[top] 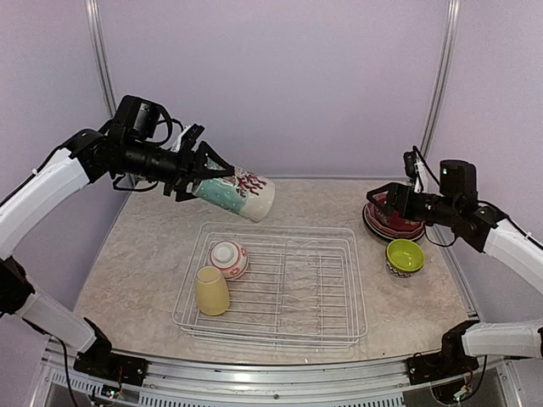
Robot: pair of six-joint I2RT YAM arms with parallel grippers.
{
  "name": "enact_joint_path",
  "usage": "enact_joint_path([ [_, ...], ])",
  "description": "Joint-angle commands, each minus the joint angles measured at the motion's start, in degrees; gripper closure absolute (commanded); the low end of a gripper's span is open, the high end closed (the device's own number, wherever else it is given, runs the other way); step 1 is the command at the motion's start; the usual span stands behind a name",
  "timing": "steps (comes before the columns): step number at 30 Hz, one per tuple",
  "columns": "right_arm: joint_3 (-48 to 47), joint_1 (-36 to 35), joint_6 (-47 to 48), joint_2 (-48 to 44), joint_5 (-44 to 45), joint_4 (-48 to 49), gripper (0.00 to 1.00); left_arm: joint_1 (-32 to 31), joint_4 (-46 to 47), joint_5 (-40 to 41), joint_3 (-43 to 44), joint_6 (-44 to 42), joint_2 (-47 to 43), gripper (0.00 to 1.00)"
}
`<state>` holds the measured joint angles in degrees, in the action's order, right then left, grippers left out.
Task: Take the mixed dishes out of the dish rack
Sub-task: Pass from the left arm to the right
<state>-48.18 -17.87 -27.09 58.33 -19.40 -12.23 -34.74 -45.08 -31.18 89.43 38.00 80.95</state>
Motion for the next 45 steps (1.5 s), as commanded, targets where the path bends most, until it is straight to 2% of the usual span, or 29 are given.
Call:
enact_joint_path([
  [1,3.68,-6.71,-15.96,4.0,-12.93,25.97,0.05,3.95,24.11,-11.1,-4.76,6.07,-1.12,0.71],
  [4,3.21,-11.99,-22.47,9.22,-15.44,38.32,0.03,4.18,32.72,-11.75,-7.85,10.07,0.16,0.72],
  [6,1.26,-15.6,-24.05,13.03,-15.71,42.43,0.02,4.16,40.57,-12.97,-9.9,13.35,0.92,0.72],
  [9,-1.57,-19.46,-25.34,17.87,-15.93,46.42,0.02,3.48,46.48,-13.69,-11.27,15.98,2.36,0.73],
  [13,-4.28,-22.31,-26.84,22.13,-16.11,49.58,0.02,0.44,48.0,-13.22,-11.25,15.84,4.2,0.73],
  [18,-6.89,-24.85,-26.19,22.98,-15.13,50.23,0.05,-2.5,48.51,-12.9,-10.5,15.86,6.79,0.73],
  [21,-6.5,-25.09,-27.8,23.42,-15.23,52.6,0.17,-4.24,49.93,-13.87,-9.48,15.95,8.27,0.73],
  [25,-4.53,-25.06,-30.51,22.84,-14.96,57.54,0.42,-5.07,51.54,-14.19,-8.98,16.59,9.9,0.73],
  [28,-3.11,-25.15,-32.41,22.07,-14.58,61.01,0.54,-4.93,52.32,-13.94,-9.1,17.0,10.1,0.73],
  [33,-2.92,-25.11,-32.6,20.81,-13.53,61.88,0.85,-4.49,52.87,-14.14,-9.56,17.25,10.14,0.73],
  [35,-3.27,-25.1,-31.98,20.44,-13.28,61.14,1.0,-4.17,52.94,-14.42,-9.75,17.52,10.12,0.71],
  [38,-3.81,-25.02,-30.84,19.7,-12.99,59.78,1.0,-3.53,52.31,-14.25,-10.29,17.37,9.89,0.57],
  [44,-4.94,-24.53,-24.85,16.62,-8.98,49.26,1.0,-1.41,46.93,-11.12,-12.36,14.42,6.7,0.03],
  [45,-4.91,-24.25,-23.45,15.76,-7.97,46.77,1.0,-0.88,45.6,-10.63,-12.49,13.59,6.16,0.01],
])
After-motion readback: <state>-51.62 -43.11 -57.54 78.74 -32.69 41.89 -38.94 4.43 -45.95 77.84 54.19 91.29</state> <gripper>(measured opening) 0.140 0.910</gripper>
